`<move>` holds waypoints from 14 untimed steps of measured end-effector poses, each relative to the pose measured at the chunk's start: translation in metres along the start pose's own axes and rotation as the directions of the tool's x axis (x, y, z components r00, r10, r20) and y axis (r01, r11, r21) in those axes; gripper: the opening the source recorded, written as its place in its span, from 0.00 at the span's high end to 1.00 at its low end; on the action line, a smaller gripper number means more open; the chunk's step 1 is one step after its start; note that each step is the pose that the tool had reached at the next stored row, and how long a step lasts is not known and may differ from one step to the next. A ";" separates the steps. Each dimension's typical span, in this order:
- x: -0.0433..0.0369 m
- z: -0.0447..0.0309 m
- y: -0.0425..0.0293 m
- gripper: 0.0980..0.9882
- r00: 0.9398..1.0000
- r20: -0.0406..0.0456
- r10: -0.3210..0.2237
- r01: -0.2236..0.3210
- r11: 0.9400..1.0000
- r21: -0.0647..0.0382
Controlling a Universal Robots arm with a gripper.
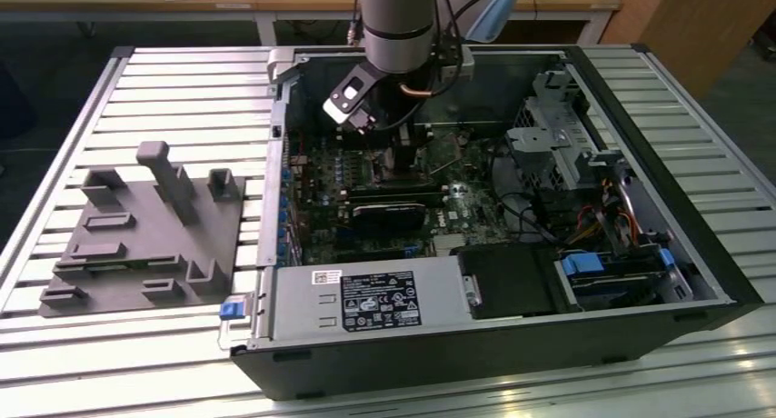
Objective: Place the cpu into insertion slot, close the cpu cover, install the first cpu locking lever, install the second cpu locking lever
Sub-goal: 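Place the cpu into insertion slot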
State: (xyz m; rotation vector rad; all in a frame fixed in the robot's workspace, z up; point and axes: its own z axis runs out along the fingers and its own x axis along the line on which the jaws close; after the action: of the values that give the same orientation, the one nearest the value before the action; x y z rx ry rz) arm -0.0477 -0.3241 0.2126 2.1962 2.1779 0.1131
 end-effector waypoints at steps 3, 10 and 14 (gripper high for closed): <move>0.0002 0.0026 -0.0007 0.50 1.000 0.001 0.004 -0.004 1.000 0.000; 0.0003 0.0086 -0.0021 0.50 1.000 0.001 0.014 -0.014 1.000 0.000; 0.0006 0.0121 -0.0031 0.50 1.000 0.002 0.017 -0.017 1.000 0.000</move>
State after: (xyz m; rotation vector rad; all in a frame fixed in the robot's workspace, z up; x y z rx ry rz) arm -0.0498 -0.3232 0.2003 2.2143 2.1586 0.1123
